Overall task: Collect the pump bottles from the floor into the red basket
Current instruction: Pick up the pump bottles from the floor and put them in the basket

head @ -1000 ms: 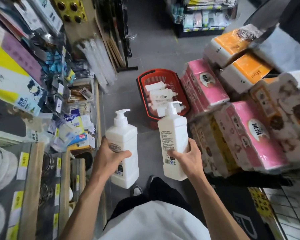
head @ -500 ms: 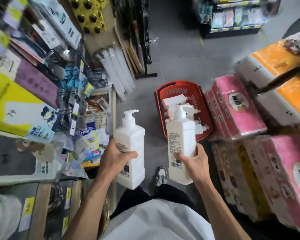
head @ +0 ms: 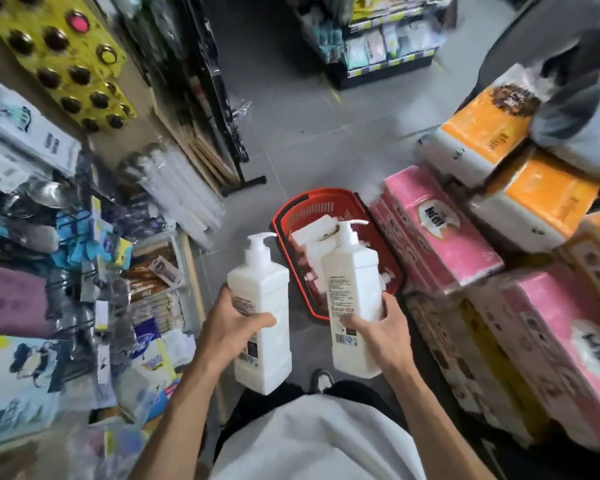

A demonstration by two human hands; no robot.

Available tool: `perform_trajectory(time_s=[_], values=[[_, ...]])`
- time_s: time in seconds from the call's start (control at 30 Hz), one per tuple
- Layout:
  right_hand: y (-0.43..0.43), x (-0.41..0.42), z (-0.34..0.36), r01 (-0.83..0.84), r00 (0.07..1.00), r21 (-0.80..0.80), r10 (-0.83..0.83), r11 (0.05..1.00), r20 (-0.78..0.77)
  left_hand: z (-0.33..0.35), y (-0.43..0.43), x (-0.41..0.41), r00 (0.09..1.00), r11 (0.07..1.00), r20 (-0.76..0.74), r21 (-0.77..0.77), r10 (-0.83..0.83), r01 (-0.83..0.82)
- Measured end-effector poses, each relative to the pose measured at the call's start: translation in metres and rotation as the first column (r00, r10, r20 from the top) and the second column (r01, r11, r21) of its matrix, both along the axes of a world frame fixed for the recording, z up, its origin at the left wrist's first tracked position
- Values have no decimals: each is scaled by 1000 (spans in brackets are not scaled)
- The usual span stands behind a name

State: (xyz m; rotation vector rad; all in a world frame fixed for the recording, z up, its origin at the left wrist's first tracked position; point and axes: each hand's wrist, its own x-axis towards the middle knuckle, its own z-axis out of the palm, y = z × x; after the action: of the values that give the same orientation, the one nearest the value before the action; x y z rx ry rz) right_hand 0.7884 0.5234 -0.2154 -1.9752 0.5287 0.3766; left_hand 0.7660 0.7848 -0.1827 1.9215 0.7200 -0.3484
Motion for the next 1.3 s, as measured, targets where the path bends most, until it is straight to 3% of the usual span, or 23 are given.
perform_trajectory(time_s=[0.17,0.47,0.7,1.13,1.3], values=[[28,29,6,187,982,19,-188,982,37,-3,30,78,981,981,37,29,-191,190],[92,47,11,504,862,41,-505,863,37,18,81,188,899,899,47,81,-436,431],[111,73,4,553,832,-23,-553,833,-28,13,87,243,893,894,56,64,-447,444],[92,199,-20,685,725,173,-685,707,-72,-1,59,358,844,840,-60,73,-534,537],[89,222,-19,774,632,129,-771,620,-83,-12,35,408,754,754,-58,30,-654,656]])
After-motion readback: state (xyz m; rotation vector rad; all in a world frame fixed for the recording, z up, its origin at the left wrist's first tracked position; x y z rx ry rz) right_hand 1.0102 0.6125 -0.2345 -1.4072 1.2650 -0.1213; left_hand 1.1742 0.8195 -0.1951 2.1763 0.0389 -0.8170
